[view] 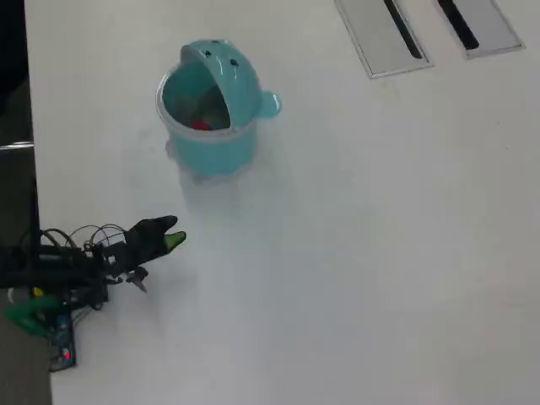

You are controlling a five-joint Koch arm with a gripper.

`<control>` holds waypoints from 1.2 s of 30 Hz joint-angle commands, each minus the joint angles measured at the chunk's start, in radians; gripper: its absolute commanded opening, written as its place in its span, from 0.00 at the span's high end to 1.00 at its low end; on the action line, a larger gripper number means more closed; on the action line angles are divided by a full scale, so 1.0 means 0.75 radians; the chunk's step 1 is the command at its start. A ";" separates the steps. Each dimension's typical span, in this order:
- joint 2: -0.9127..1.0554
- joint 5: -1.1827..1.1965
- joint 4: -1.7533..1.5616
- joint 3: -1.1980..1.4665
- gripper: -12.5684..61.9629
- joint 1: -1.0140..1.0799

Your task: Grasp RGB lego blocks and put them in the bin one by one.

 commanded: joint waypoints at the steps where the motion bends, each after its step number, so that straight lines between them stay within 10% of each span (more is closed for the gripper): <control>1: 0.057 0.014 -0.209 0.016 0.40 0.010; 36: 0.072 0.027 0.585 0.141 0.36 0.086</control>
